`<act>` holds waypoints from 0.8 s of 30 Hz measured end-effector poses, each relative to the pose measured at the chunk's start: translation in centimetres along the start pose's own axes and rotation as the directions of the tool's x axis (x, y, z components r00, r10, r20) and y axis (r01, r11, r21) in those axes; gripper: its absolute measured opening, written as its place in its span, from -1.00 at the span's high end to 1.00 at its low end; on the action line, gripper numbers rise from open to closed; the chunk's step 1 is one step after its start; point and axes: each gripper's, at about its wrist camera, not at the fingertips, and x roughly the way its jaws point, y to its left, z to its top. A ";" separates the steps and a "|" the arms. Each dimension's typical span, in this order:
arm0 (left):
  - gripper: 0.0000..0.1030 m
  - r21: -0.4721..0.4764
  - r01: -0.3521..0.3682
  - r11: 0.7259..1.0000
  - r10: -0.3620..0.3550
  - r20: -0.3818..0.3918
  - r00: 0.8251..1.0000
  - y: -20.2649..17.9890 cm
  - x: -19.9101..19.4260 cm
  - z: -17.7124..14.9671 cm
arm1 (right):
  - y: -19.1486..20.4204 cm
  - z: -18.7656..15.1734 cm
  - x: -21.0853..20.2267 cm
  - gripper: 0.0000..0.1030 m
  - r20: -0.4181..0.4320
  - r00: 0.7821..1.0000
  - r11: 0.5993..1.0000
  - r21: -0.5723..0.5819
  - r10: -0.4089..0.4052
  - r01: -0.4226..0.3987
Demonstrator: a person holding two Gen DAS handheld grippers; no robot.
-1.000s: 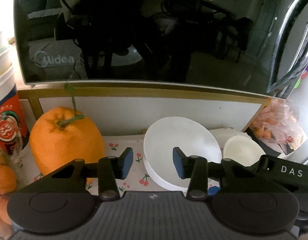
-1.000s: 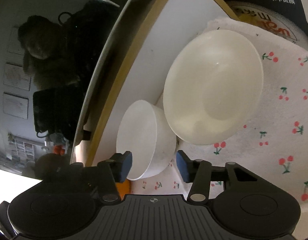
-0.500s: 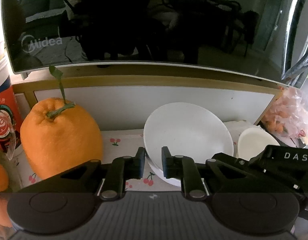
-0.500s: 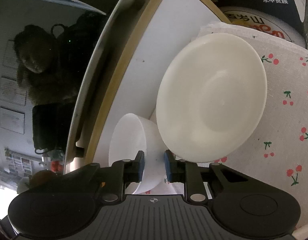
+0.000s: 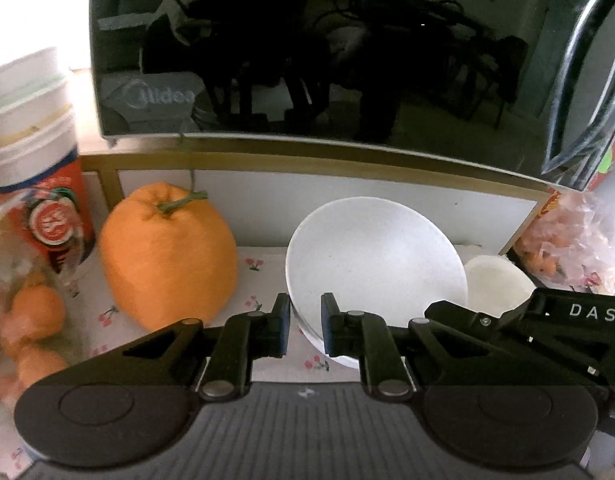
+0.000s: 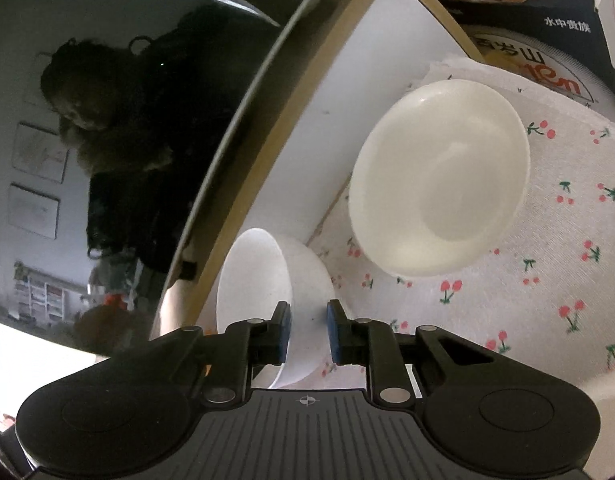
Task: Organize plates and bowls
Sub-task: 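Grasp the white bowl rim with the right gripper while the left gripper grasps it, then carry the white bowl toward the cream bowl beside the plate stack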
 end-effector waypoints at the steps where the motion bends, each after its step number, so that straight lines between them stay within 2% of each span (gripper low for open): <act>1: 0.73 0.004 0.000 1.000 0.000 0.005 1.000 -0.1 -0.6 -0.1 | 0.2 -0.2 -0.5 0.61 0.001 1.000 1.000 -0.008 0.002 -0.002; 7: 0.73 0.017 0.012 1.000 -0.013 0.017 1.000 -0.8 -3.4 -0.6 | 0.6 -0.5 -3.2 0.62 -0.001 1.000 1.000 -0.030 0.008 -0.008; 14: 0.72 0.031 0.021 0.999 -0.021 0.022 1.000 -1.7 -6.7 -1.9 | 0.8 -1.1 -6.2 0.62 -0.002 1.000 0.999 -0.044 -0.020 0.020; 24: 0.72 0.013 0.045 0.999 -0.045 0.022 0.999 -1.8 -9.4 -3.2 | 1.5 -3.0 -10.2 0.62 0.001 0.999 0.996 -0.074 -0.047 0.047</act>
